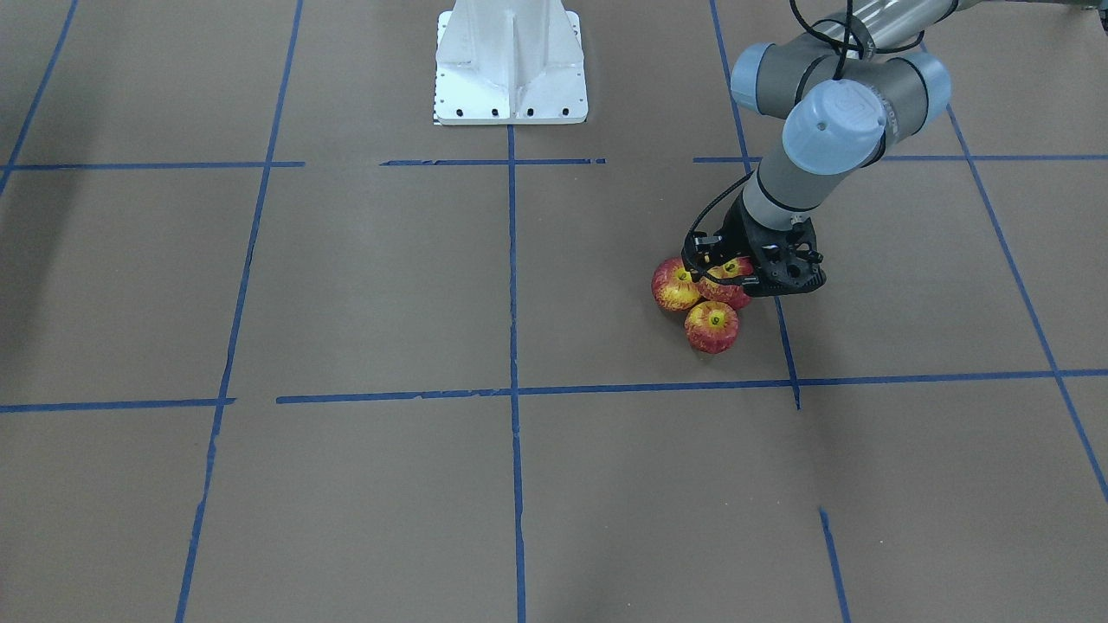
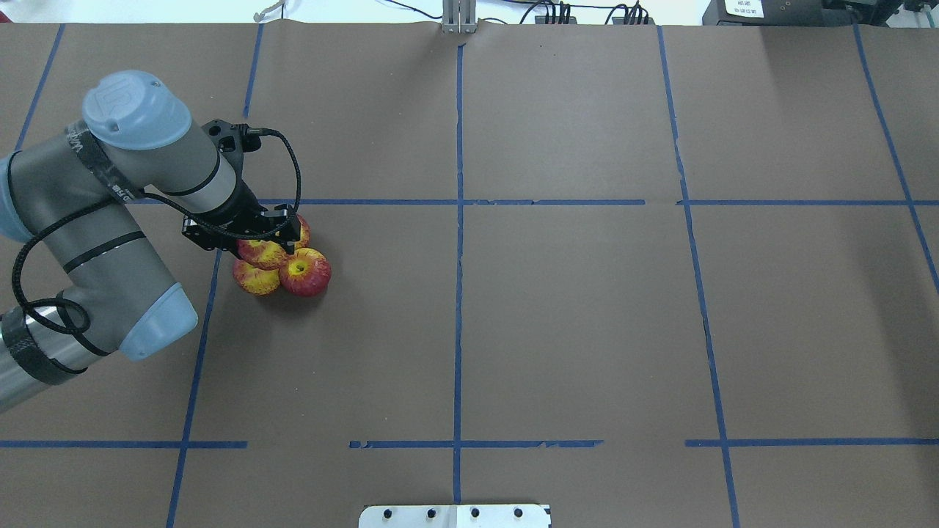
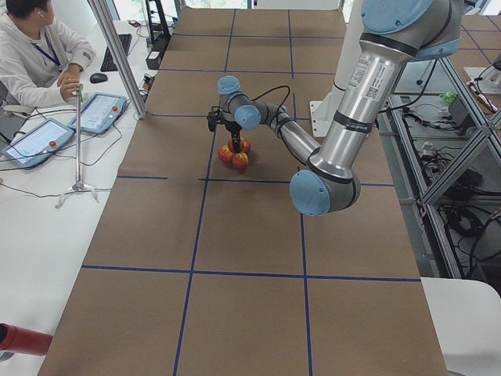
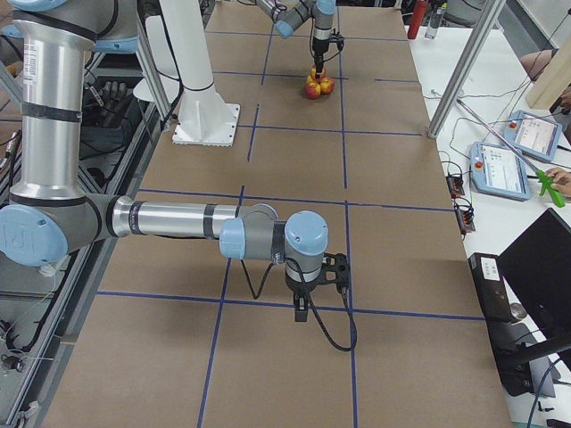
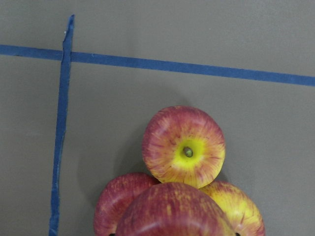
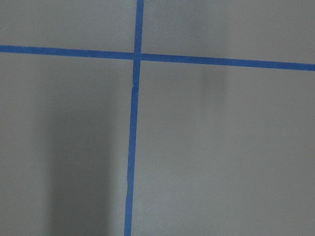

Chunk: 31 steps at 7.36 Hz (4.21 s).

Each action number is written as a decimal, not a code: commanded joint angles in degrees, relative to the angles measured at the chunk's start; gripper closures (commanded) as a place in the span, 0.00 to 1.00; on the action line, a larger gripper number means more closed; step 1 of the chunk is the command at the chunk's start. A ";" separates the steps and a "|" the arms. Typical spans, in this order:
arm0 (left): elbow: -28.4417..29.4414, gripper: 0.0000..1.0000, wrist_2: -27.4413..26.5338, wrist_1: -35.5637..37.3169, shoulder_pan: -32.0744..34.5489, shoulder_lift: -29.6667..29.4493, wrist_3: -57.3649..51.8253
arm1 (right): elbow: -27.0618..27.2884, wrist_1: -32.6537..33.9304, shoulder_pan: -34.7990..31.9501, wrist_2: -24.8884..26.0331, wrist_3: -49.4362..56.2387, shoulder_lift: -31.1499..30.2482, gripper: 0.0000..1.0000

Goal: Stack apples

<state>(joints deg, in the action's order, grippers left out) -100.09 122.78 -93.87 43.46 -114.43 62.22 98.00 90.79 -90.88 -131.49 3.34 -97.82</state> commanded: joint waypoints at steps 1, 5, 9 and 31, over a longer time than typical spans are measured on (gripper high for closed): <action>0.07 1.00 0.00 0.00 -0.57 -0.09 0.09 | 0.00 0.00 0.00 0.00 0.00 0.00 0.00; -0.01 1.00 0.00 0.09 -0.92 0.00 0.09 | 0.00 0.00 0.00 0.00 0.00 0.00 0.00; -0.10 1.00 -0.17 0.17 -0.92 0.27 -0.08 | 0.00 0.00 0.00 0.00 0.00 0.00 0.00; -6.23 0.00 11.32 8.26 46.93 30.85 -71.02 | 0.00 0.00 0.00 0.00 0.00 0.00 0.00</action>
<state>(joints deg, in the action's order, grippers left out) -112.92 130.92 -85.77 83.33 -84.69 2.06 98.00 90.79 -90.88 -131.48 3.34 -97.82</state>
